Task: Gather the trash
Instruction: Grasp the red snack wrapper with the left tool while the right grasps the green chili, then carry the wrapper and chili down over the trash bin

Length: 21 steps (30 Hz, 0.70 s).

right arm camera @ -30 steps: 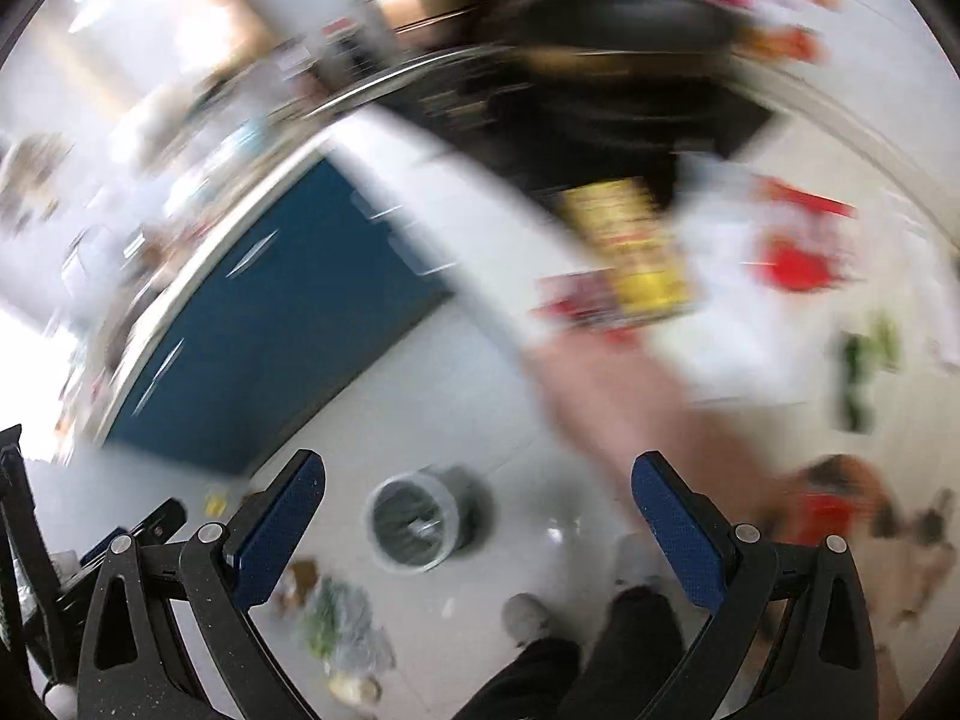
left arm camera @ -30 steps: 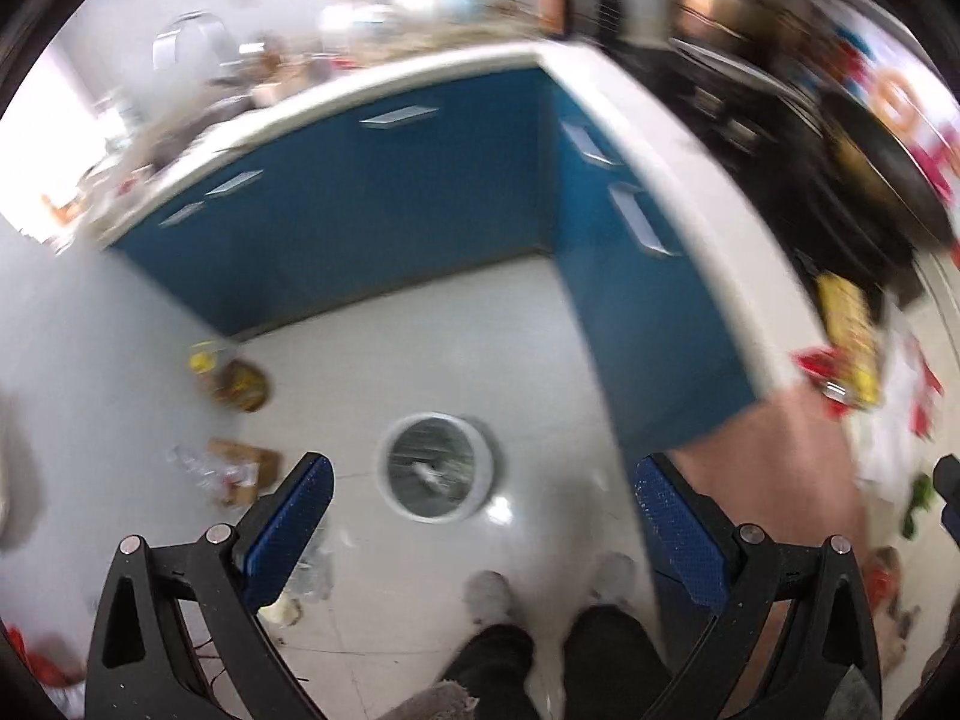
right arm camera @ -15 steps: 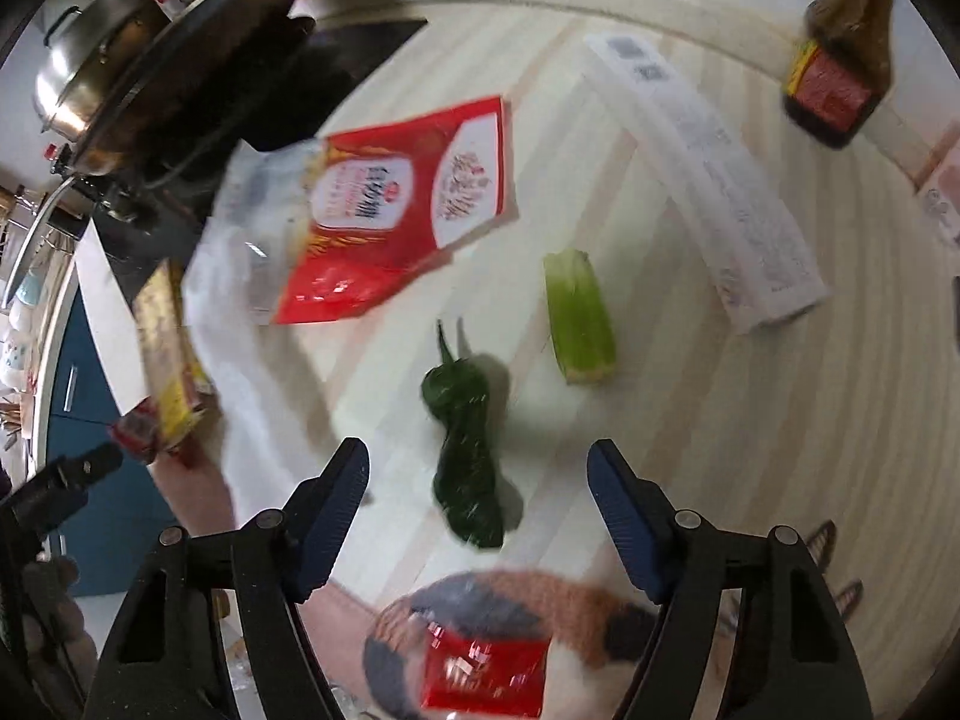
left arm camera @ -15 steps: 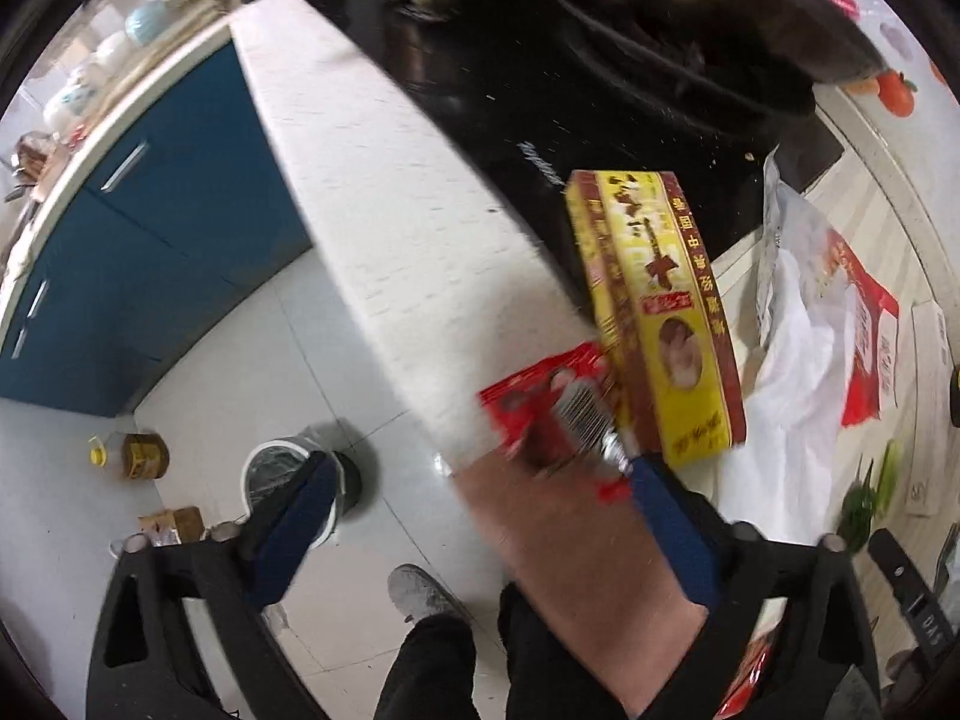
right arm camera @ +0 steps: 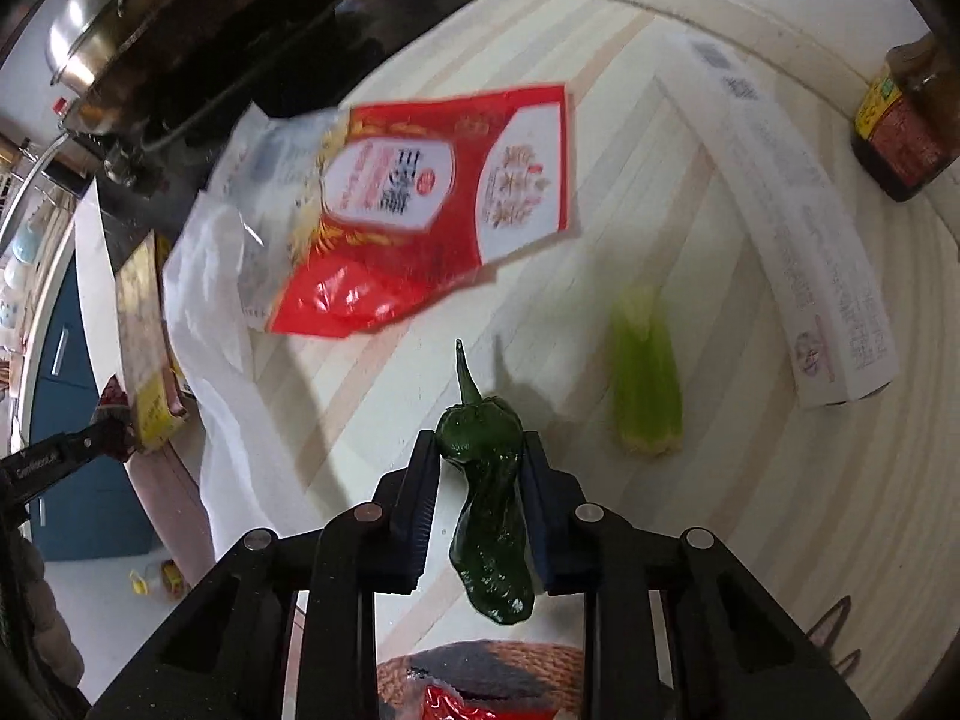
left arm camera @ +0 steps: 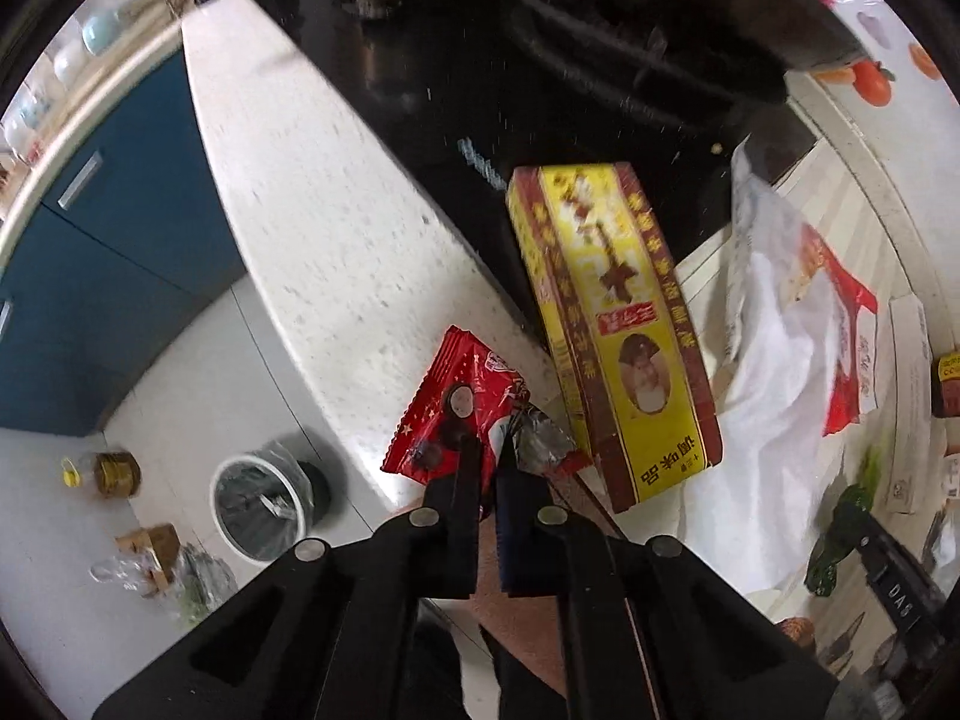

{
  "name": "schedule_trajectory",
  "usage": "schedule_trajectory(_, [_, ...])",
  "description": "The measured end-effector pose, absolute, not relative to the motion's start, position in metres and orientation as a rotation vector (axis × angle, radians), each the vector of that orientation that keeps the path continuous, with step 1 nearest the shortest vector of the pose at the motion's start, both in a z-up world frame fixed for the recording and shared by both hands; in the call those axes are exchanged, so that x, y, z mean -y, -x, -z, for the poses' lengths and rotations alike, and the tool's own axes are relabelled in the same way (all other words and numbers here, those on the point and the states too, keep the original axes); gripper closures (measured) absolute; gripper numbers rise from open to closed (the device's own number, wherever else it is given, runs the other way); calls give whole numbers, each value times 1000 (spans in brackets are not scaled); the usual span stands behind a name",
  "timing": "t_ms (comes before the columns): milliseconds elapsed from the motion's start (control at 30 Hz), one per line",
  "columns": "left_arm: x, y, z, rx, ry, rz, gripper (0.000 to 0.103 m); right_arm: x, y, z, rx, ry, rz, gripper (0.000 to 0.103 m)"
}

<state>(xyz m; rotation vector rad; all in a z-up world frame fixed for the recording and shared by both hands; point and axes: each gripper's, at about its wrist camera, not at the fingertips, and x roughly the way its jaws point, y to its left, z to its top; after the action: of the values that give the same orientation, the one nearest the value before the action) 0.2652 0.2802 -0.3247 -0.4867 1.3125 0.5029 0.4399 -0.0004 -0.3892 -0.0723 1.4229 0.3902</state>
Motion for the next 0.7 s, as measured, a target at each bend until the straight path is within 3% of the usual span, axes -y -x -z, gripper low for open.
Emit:
schedule_trajectory(300, [-261,-256,267,-1196,362,-534,102,9,-441,345,-1346,5,-414,76])
schedule_trajectory(700, [-282,-221,210,-1055,332,-574,102,-56,-420,271,-1208,-6,-563,76])
